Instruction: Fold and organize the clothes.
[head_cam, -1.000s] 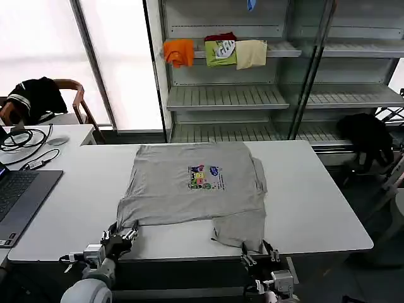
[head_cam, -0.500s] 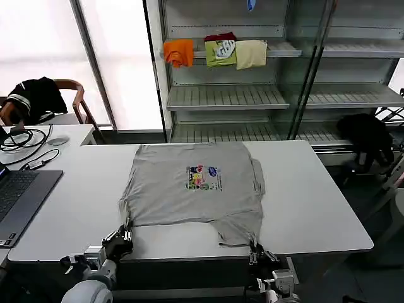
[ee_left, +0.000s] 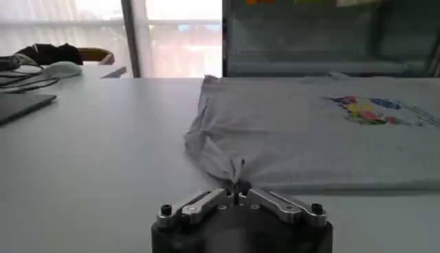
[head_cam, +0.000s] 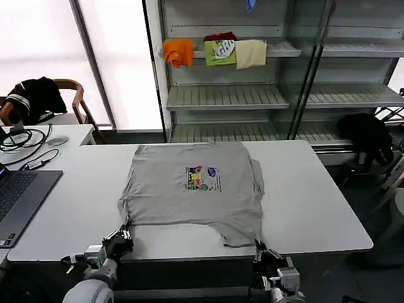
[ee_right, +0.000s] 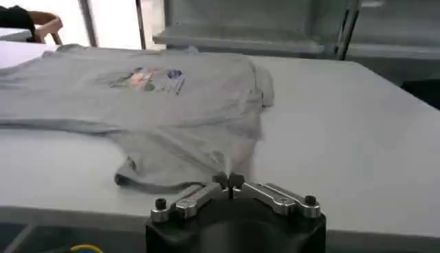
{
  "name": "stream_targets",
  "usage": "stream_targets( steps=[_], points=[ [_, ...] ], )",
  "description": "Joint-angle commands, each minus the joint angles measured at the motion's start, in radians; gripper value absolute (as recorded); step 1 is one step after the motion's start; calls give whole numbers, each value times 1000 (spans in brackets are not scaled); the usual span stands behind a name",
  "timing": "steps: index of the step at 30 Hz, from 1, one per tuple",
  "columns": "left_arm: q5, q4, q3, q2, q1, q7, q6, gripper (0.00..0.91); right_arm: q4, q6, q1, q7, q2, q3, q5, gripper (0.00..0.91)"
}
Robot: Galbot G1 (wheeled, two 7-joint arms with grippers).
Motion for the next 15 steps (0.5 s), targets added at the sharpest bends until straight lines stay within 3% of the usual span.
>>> stream_targets(
  steps=[1, 7, 15],
  points=[
    [3, -92, -2, -2, -17, -12, -47, 20, 38, 16, 47, -28, 7, 30, -15, 0],
    [-4, -57, 6, -9, -92, -38, -90, 10, -31, 80, 141, -96, 45, 43, -84, 0],
    [-25, 26, 22, 8, -205, -49, -89, 10, -178, 97, 304, -146, 85, 39, -100, 0]
  ],
)
